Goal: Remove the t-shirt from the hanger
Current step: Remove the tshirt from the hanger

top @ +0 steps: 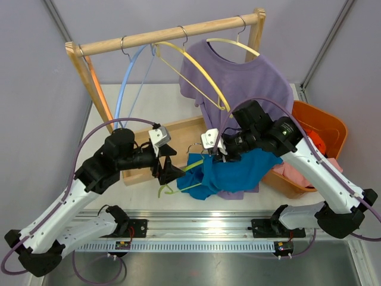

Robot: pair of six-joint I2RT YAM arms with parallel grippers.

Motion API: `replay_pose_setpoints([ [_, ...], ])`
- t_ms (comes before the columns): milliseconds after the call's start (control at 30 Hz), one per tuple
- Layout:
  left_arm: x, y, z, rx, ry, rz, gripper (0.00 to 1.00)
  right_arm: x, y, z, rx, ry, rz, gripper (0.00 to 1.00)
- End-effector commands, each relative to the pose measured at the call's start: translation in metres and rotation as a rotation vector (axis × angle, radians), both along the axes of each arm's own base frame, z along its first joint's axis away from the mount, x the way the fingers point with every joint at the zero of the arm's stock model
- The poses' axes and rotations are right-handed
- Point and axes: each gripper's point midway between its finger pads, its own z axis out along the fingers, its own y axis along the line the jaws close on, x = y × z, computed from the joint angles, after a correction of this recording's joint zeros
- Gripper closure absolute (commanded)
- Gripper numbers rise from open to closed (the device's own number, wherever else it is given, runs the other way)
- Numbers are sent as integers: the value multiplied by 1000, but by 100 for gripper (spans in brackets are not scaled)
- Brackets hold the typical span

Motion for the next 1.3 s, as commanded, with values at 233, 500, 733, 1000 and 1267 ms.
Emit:
replay_pose_setpoints([
  [233, -6, -30, 30, -41, -50, -184, 24, 16, 29, 45, 142, -82, 46, 100],
  [500, -2, -34, 13, 23, -37, -195, 74, 26, 35, 49, 170, -56, 27, 100],
  [733, 4, -19, 10, 73, -48, -109, 100, 46, 33, 53, 215, 23, -70, 88],
  [1000, -2, -4, 11, 67, 50, -3, 100, 51, 25, 69, 258, 67, -163, 38],
  [1267, -9, -1, 9, 35, 220, 80, 100, 28, 7, 98, 342, 108, -257, 29],
])
